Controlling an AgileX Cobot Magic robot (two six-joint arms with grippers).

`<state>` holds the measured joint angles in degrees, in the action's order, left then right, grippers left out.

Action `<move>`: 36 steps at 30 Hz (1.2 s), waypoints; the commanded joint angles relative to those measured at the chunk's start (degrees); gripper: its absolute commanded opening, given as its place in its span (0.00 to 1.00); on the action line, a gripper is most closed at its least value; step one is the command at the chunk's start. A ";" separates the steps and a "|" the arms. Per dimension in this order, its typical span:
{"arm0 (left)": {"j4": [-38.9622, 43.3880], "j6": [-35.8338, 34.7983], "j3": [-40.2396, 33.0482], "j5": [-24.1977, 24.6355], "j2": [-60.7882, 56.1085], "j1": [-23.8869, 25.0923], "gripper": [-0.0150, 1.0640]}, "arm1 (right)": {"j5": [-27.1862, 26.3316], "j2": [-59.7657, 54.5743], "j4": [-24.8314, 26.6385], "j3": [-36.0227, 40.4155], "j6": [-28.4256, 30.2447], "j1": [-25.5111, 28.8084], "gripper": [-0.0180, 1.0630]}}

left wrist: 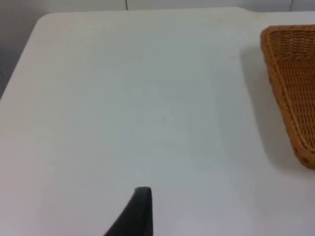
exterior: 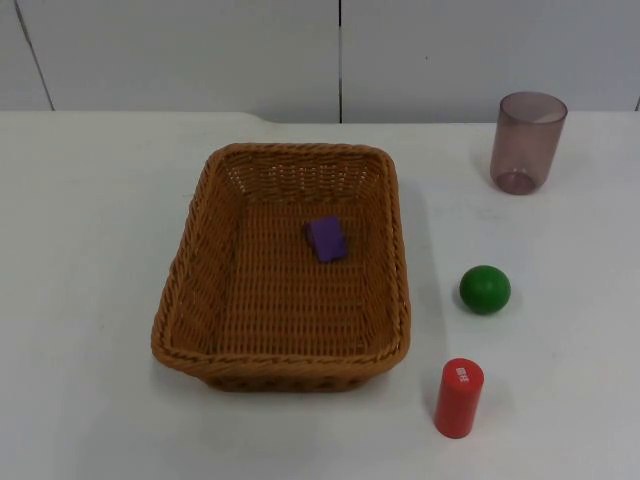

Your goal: Pick up the basket with the left hand and place the triangular block into the basket with the right hand.

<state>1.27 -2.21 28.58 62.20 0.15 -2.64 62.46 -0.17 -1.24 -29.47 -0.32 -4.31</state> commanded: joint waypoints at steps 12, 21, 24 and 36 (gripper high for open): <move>-0.64 0.28 -0.11 -0.73 -0.15 -0.40 0.99 | -0.66 0.17 0.71 0.05 0.78 -0.27 0.99; -0.64 2.74 -0.23 -0.73 -0.15 -0.40 0.99 | -0.66 0.17 1.24 0.05 1.69 -0.27 0.99; -0.64 2.74 -0.23 -0.73 -0.15 -0.40 0.99 | -0.66 0.17 1.24 0.05 1.69 -0.27 0.99; -0.64 2.74 -0.23 -0.62 -0.15 -0.40 0.99 | -0.66 0.17 1.24 0.05 1.69 -0.27 0.99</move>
<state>1.10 0.42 28.58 62.20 0.15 -2.64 62.46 -0.17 0.00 -29.47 1.04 -4.31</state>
